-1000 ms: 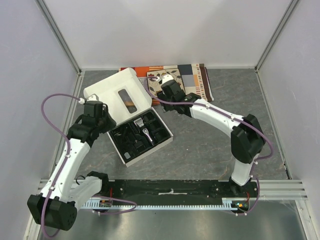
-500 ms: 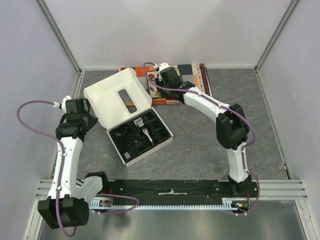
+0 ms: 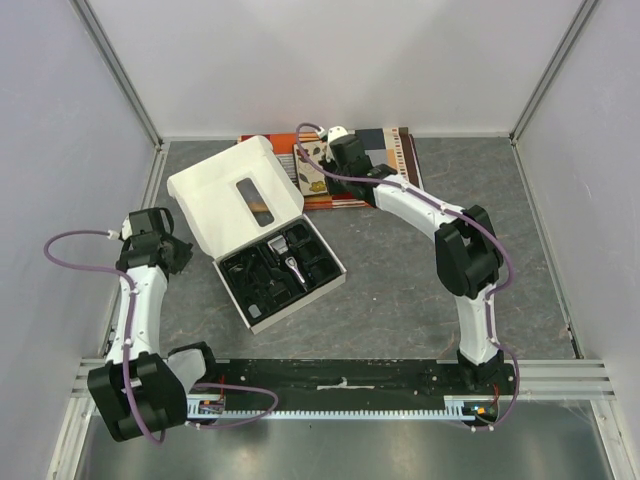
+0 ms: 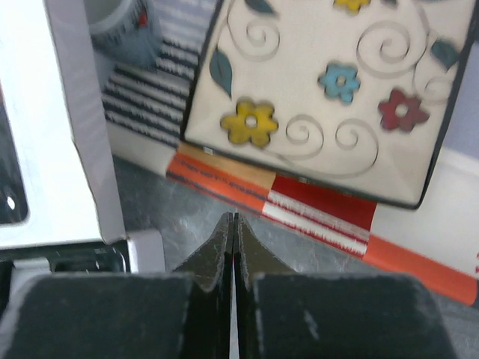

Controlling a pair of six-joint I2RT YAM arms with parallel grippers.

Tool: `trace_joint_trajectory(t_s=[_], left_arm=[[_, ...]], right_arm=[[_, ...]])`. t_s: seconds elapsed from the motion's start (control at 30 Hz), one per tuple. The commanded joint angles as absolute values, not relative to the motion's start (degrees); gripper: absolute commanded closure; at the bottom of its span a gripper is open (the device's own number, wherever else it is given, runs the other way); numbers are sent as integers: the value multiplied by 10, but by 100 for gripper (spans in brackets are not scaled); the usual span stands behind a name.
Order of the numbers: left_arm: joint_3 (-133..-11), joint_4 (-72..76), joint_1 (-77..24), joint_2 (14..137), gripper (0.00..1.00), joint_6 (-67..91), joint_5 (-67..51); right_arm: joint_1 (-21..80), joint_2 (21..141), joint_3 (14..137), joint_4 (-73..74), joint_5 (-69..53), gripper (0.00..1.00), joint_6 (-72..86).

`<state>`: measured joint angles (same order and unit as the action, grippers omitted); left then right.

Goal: Sort the hair-cutting tools

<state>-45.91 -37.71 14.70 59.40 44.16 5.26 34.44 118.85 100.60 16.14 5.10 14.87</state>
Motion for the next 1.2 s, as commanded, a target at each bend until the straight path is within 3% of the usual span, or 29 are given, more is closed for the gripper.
trace_joint_trajectory(t_s=[0.0,0.33,0.6,0.97,1.17], left_arm=[[-445,-305,169,612,98,487,16],[-347,-186,223,639,98,505,-70],[-218,55,269,643,98,520,-165],[-136,377,293,799,98,529,-285],[-132,538,301,884,98,554,-331]], right_arm=[[333,1144,949,146,33,98,155],[325,1066,803,78,-27,94,188],[325,1047,744,37,-89,93,211],[338,1005,672,12,-166,96,221],[347,971,614,31,-128,100,240]])
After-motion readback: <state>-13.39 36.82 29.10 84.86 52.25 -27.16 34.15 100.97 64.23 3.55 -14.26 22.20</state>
